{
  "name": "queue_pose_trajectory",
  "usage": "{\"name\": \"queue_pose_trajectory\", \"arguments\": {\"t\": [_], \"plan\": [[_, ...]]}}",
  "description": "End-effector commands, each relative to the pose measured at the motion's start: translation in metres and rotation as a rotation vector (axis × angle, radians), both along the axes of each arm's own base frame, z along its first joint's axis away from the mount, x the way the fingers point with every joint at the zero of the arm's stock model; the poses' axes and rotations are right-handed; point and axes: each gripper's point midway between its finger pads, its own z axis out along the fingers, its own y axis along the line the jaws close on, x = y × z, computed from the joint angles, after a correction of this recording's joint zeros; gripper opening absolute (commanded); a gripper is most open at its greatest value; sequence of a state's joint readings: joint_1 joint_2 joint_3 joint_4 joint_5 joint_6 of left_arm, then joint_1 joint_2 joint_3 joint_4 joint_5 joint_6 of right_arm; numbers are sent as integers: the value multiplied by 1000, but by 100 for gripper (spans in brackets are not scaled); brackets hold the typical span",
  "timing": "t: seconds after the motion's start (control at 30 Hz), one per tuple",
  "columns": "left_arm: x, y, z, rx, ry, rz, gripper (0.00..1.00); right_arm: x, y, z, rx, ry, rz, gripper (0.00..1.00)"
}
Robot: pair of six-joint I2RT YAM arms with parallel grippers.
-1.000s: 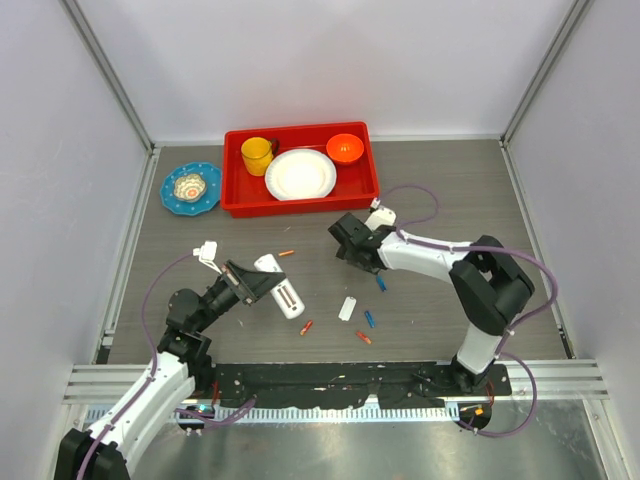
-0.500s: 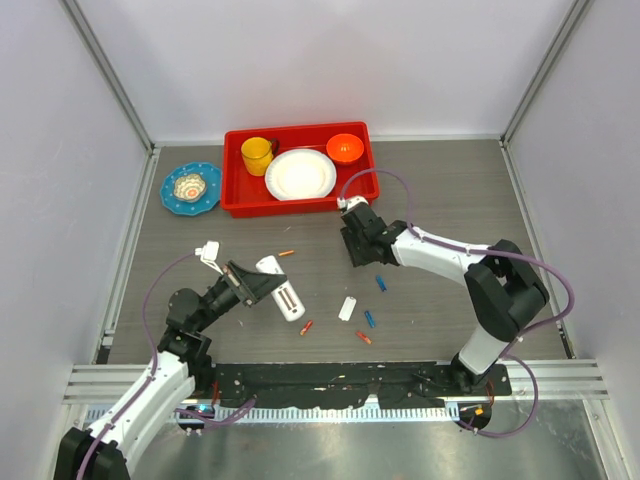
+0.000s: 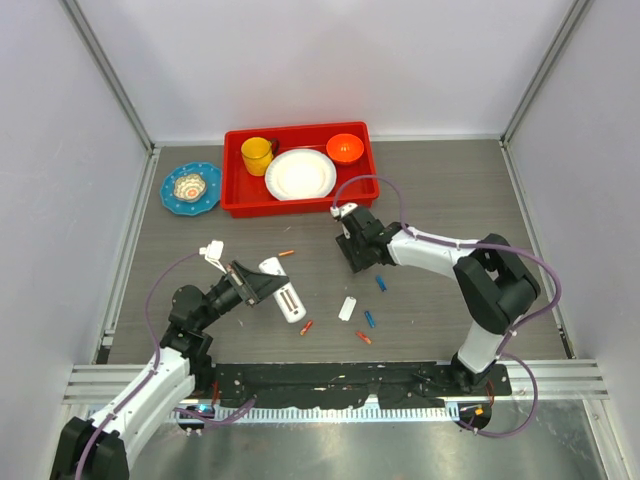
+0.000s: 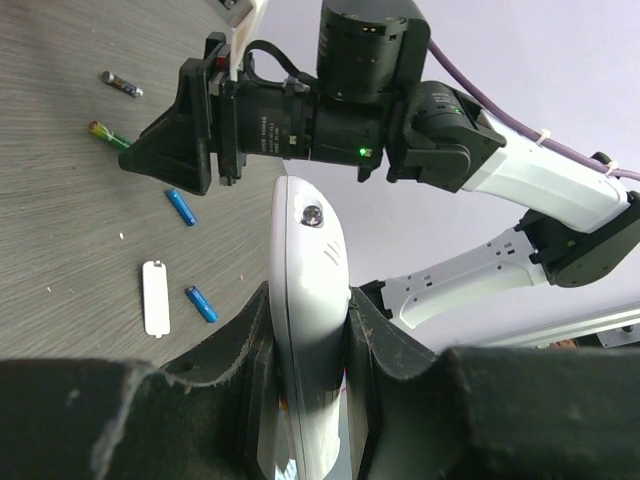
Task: Load the batteries into the remote control
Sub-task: Pick up the battery from the center of the board.
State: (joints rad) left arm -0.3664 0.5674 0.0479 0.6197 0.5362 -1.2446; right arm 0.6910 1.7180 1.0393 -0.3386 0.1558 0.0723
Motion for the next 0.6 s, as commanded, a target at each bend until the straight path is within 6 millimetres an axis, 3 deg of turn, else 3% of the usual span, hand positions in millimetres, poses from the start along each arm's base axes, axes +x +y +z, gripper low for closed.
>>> {"name": "queue_pose_trajectory", "arguments": {"t": [0.0,0.27,0.57], "plan": [[-5,-1,13,-17,-76,-16,0,15,4,5,19,-42,0,47],[-4,-1,11,-14,-74,-13,0,15,6,-4,33,-7,-1,42],[-4,0,8,-11,-67,-8,0,9,8,-11,59,28,-14,29]]}}
